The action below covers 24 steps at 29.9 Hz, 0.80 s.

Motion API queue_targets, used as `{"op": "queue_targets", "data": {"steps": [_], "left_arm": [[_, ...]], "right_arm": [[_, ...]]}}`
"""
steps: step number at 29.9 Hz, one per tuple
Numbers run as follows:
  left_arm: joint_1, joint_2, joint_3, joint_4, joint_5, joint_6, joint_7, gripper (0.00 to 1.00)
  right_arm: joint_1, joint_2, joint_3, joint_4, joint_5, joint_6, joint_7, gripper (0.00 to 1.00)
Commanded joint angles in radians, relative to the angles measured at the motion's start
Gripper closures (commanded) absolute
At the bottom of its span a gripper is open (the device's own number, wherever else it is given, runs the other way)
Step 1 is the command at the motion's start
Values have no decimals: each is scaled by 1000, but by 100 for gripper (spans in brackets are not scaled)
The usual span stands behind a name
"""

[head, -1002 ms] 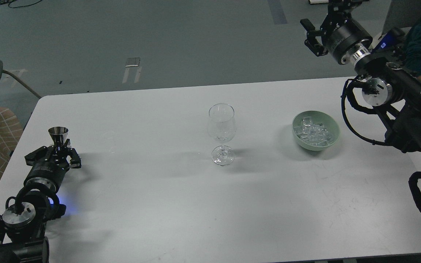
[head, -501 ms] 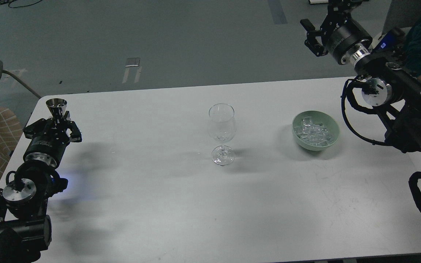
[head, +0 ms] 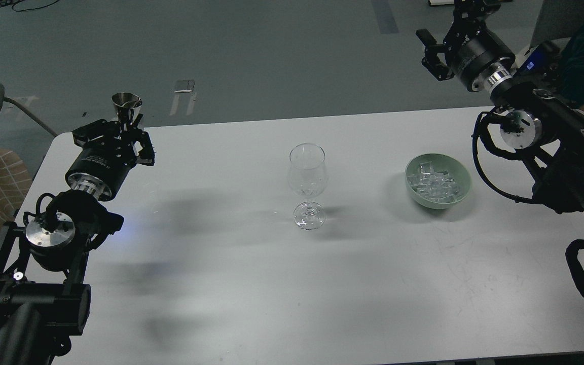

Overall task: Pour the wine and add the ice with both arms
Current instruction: 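Lift the jigger with the left gripper and carry it toward the wine glass, then tilt the jigger over the wine glass with the left gripper to pour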

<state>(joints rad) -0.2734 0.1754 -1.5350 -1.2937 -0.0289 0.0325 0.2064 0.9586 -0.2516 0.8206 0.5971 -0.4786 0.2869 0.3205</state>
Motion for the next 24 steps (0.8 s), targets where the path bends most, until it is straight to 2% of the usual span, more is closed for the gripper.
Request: {"op": "queue_targets", "data": {"steps": [1,8,14,24], "left_arm": [[-6,-19,30,-55,38,24,16,100],[-36,-30,159,-96,53,33,33,100],[-36,-72,205,-154,53,85,47,100],[-15,-145,276,-240,98,118,51,100]], "right_arm": [[-1,-3,0,1,0,0,0,0],[-3,-3,0,1,0,0,0,0],[-12,-5,0,1,0,0,0,0],[-15,-6,0,1,0,0,0,0]]}}
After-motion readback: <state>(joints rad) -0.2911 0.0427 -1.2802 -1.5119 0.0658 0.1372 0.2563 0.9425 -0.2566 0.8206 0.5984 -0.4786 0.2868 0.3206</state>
